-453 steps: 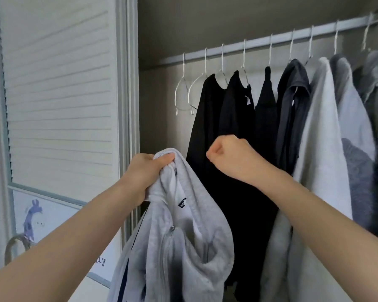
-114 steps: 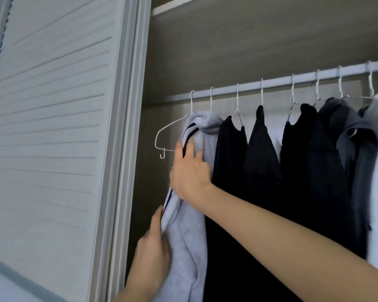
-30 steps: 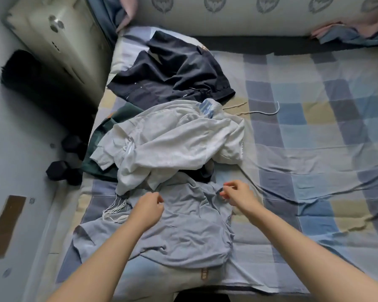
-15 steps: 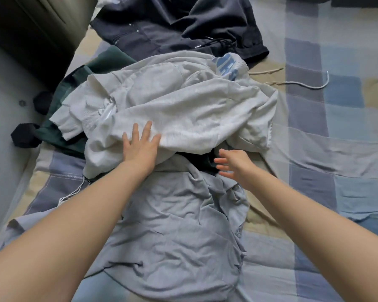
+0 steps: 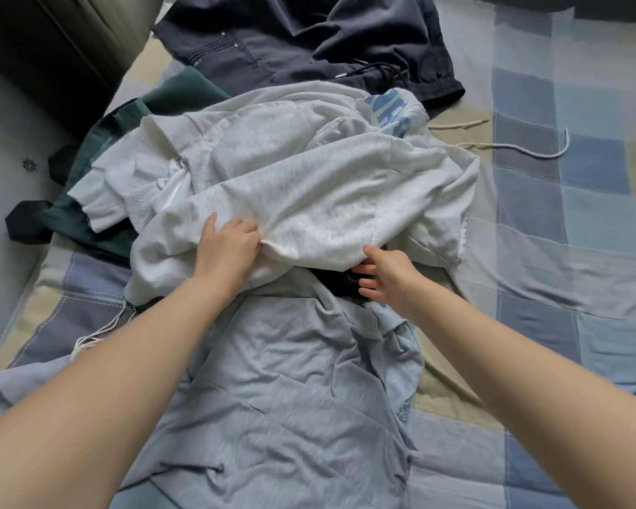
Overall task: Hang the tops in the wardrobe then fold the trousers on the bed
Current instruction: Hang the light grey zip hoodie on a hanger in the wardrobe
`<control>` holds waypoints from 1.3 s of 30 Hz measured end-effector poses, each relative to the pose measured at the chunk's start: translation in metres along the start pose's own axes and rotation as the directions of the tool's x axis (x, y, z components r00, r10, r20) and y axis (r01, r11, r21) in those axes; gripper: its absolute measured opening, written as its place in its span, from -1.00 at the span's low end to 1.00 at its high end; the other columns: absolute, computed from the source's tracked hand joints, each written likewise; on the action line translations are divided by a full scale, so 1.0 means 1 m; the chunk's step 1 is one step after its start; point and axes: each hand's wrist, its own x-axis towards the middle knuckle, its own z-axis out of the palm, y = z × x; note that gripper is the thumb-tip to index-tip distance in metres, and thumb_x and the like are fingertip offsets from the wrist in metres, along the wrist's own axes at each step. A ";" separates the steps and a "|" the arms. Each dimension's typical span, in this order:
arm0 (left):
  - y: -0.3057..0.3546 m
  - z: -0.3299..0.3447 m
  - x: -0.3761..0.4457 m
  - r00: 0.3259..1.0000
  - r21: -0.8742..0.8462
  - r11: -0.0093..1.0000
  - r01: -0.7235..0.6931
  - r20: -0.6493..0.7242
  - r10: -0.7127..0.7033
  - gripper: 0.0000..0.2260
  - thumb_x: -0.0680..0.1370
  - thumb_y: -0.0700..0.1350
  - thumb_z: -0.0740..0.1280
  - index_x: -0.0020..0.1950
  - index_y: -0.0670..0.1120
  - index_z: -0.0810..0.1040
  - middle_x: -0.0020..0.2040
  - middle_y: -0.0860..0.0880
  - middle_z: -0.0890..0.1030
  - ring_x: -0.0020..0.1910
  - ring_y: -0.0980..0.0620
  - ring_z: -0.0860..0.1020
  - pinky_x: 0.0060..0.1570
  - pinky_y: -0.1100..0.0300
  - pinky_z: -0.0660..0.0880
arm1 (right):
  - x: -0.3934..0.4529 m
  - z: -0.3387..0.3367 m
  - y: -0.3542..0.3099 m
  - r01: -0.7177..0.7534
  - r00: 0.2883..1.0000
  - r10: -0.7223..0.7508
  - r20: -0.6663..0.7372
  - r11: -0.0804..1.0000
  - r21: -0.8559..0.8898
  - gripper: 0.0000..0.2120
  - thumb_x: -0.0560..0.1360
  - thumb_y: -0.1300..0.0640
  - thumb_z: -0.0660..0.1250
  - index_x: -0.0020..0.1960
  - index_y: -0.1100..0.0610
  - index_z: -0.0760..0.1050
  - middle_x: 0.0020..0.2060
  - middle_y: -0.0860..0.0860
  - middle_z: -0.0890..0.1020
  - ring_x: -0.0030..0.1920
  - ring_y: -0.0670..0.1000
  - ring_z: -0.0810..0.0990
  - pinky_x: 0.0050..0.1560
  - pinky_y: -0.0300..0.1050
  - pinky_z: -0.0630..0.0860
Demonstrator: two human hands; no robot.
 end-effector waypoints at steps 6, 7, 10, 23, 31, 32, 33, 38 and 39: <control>0.040 -0.011 -0.056 0.997 -0.502 0.865 0.023 0.081 0.021 -0.82 0.65 -0.08 0.17 -0.06 -0.11 0.50 -0.10 -0.25 0.63 -0.10 -0.28 0.55 -0.16 -0.04 0.41 | -0.003 -0.006 -0.017 0.062 0.986 -0.022 -0.168 0.969 0.238 -0.64 0.55 0.00 0.30 0.25 0.18 0.40 0.01 0.08 0.58 0.01 0.09 0.59 -0.05 -0.03 0.57; 0.050 -0.010 -0.072 0.988 -0.517 0.856 -0.014 0.127 0.092 -0.82 0.65 -0.09 0.19 -0.09 -0.11 0.50 -0.11 -0.23 0.63 -0.10 -0.27 0.56 -0.18 0.00 0.36 | -0.006 -0.006 -0.022 0.082 0.980 -0.022 -0.198 0.951 0.298 -0.72 0.55 0.05 0.31 0.18 0.18 0.41 -0.04 0.07 0.59 -0.02 0.08 0.60 -0.07 -0.03 0.58; 0.077 -0.014 -0.120 0.920 -0.542 0.837 -0.074 0.287 0.267 -0.77 0.62 0.00 0.19 -0.20 0.00 0.48 -0.19 -0.11 0.62 -0.14 -0.17 0.56 -0.18 0.04 0.35 | -0.016 -0.008 -0.032 0.118 0.967 -0.024 -0.252 0.923 0.366 -0.69 0.50 0.23 0.33 0.22 0.28 0.47 0.03 0.13 0.62 -0.12 0.07 0.60 -0.09 -0.05 0.59; 0.100 -0.179 -0.114 0.789 -0.788 -0.046 0.614 0.614 0.001 -0.54 0.42 0.21 0.45 0.24 0.02 0.55 0.15 -0.02 0.65 0.06 0.01 0.62 0.10 0.07 0.49 | -0.259 -0.001 0.047 0.712 0.618 -0.763 0.191 0.440 -0.547 -0.80 0.47 0.24 0.12 -0.02 -0.01 0.40 -0.22 0.07 0.42 -0.20 0.08 0.46 -0.14 0.06 0.47; 0.132 -0.194 -0.161 0.757 -0.736 0.180 0.652 0.645 -0.103 -0.67 0.45 -0.33 0.44 0.20 -0.18 0.56 -0.02 -0.13 0.67 -0.11 -0.08 0.65 -0.24 0.14 0.57 | -0.338 -0.021 0.083 0.241 0.970 -0.241 -0.002 0.969 0.044 -0.86 0.53 0.05 0.32 0.06 -0.02 0.60 0.02 0.03 0.64 0.01 -0.06 0.57 0.06 -0.19 0.47; 0.128 -0.202 -0.169 0.769 -0.747 0.190 0.637 0.632 -0.094 -0.70 0.45 -0.31 0.44 0.17 -0.15 0.58 -0.03 -0.11 0.68 -0.11 -0.06 0.66 -0.24 0.15 0.56 | -0.339 -0.032 0.087 0.057 0.998 -0.048 -0.048 0.975 0.217 -0.81 0.56 0.05 0.30 0.09 0.11 0.59 0.05 0.11 0.65 0.04 0.00 0.58 0.08 -0.11 0.48; 0.125 -0.210 -0.176 0.784 -0.761 0.199 0.618 0.617 -0.076 -0.71 0.45 -0.30 0.45 0.15 -0.12 0.59 -0.04 -0.09 0.69 -0.11 -0.06 0.67 -0.22 0.15 0.56 | -0.336 -0.043 0.091 -0.090 0.992 0.115 -0.044 0.921 0.378 -0.72 0.58 0.03 0.26 0.15 0.21 0.54 0.07 0.17 0.63 0.07 0.07 0.57 0.10 -0.03 0.48; 0.124 -0.263 -0.212 0.824 -0.795 0.326 0.512 0.562 0.075 -0.77 0.45 -0.24 0.47 0.09 -0.08 0.63 -0.08 -0.05 0.72 -0.09 -0.06 0.69 -0.15 0.07 0.60 | -0.333 -0.057 0.096 -0.374 0.918 0.294 0.265 0.424 0.825 -0.24 0.56 -0.20 0.19 0.47 0.36 0.11 0.20 0.32 0.51 0.23 0.27 0.49 0.12 0.15 0.47; 0.125 -0.273 -0.219 0.827 -0.795 0.364 0.485 0.553 0.105 -0.78 0.45 -0.24 0.48 0.07 -0.08 0.64 -0.09 -0.05 0.72 -0.07 -0.07 0.69 -0.09 0.02 0.61 | -0.333 -0.054 0.092 -0.381 0.916 0.285 0.284 0.393 0.837 -0.22 0.53 -0.24 0.20 0.45 0.35 0.15 0.19 0.31 0.51 0.24 0.27 0.48 0.14 0.17 0.44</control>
